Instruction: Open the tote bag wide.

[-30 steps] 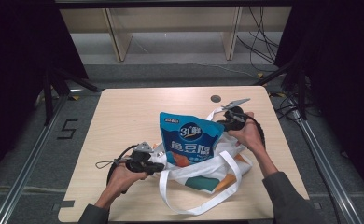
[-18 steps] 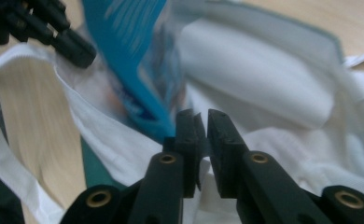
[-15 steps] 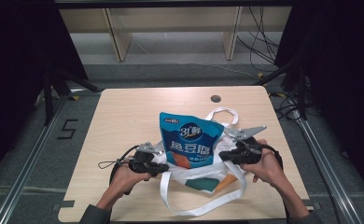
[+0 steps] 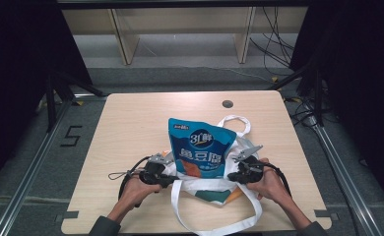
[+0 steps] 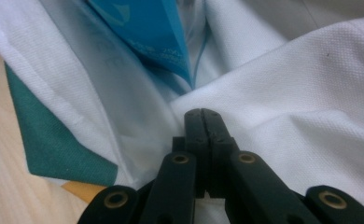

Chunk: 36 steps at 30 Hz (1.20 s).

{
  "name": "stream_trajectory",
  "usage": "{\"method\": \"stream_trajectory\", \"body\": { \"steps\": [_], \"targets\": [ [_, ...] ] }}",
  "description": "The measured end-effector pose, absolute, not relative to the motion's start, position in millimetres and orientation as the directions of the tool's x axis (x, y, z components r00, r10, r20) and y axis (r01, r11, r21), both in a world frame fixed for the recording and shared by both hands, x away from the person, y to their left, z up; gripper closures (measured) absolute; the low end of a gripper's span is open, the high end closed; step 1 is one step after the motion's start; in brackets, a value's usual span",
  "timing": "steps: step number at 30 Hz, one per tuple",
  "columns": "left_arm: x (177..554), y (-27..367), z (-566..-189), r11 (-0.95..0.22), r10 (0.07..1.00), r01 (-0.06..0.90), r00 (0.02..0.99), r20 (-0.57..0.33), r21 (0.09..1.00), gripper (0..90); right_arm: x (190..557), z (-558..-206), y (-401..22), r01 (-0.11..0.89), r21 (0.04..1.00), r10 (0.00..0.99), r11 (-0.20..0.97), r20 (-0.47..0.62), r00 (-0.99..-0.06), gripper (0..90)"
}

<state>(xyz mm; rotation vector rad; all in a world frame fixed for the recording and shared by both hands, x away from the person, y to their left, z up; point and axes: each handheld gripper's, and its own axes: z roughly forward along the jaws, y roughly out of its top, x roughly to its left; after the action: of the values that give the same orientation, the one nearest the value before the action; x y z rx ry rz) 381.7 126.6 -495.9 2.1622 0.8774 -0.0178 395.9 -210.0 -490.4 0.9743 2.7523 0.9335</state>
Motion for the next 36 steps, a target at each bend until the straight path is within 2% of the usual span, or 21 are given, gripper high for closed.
{"method": "stream_trajectory", "body": {
  "steps": [6,7,9,11,16,18,20,22,28,29,30,32,33,36],
  "targets": [
    [384,127,-498,-0.439,0.596,0.604,0.75,-0.288,0.665,88.4,408,-492,-210,0.56,0.564,0.601,0.606,0.136,-0.787,90.0],
    [386,127,-499,-0.437,0.594,0.6,0.752,-0.286,0.67,88.9,408,-491,-209,0.607,0.532,0.623,0.59,0.179,-0.762,90.0],
    [388,126,-499,-0.436,0.595,0.603,0.75,-0.288,0.669,89.0,416,-493,-207,0.594,0.561,0.638,0.577,0.145,-0.757,90.0],
    [388,124,-500,-0.433,0.606,0.604,0.745,-0.28,0.669,89.1,425,-491,-209,0.572,0.53,0.631,0.626,0.088,-0.771,90.0],
    [396,119,-503,-0.424,0.62,0.608,0.735,-0.274,0.671,89.1,445,-492,-204,0.599,0.528,0.656,0.602,0.1,-0.748,90.0],
    [399,119,-504,-0.41,0.63,0.613,0.726,-0.276,0.676,89.1,459,-494,-207,0.565,0.553,0.634,0.613,0.082,-0.769,90.0],
    [402,118,-504,-0.395,0.641,0.622,0.714,-0.283,0.676,89.1,467,-495,-208,0.582,0.562,0.645,0.588,0.109,-0.756,90.0],
    [406,117,-505,-0.387,0.643,0.625,0.71,-0.287,0.678,89.1,475,-495,-207,0.629,0.571,0.668,0.527,0.18,-0.722,90.0],
    [410,114,-505,-0.376,0.652,0.623,0.704,-0.282,0.686,89.0,493,-494,-204,0.621,0.569,0.677,0.538,0.146,-0.721,90.0],
    [409,114,-504,-0.377,0.649,0.617,0.708,-0.278,0.69,88.8,492,-492,-203,0.66,0.55,0.705,0.511,0.171,-0.688,90.0],
    [409,114,-503,-0.375,0.645,0.618,0.709,-0.285,0.691,87.9,491,-491,-204,0.674,0.525,0.71,0.52,0.173,-0.683,90.0],
    [408,115,-502,-0.362,0.642,0.615,0.709,-0.291,0.701,86.2,493,-494,-205,0.627,0.578,0.683,0.523,0.156,-0.714,90.0],
    [408,116,-501,-0.349,0.637,0.619,0.707,-0.306,0.704,84.7,490,-492,-206,0.656,0.564,0.695,0.502,0.188,-0.694,90.0],
    [406,120,-492,-0.3,0.622,0.614,0.706,-0.338,0.73,76.7,487,-487,-213,0.631,0.626,0.694,0.458,0.191,-0.694,83.1]
  ]
}}
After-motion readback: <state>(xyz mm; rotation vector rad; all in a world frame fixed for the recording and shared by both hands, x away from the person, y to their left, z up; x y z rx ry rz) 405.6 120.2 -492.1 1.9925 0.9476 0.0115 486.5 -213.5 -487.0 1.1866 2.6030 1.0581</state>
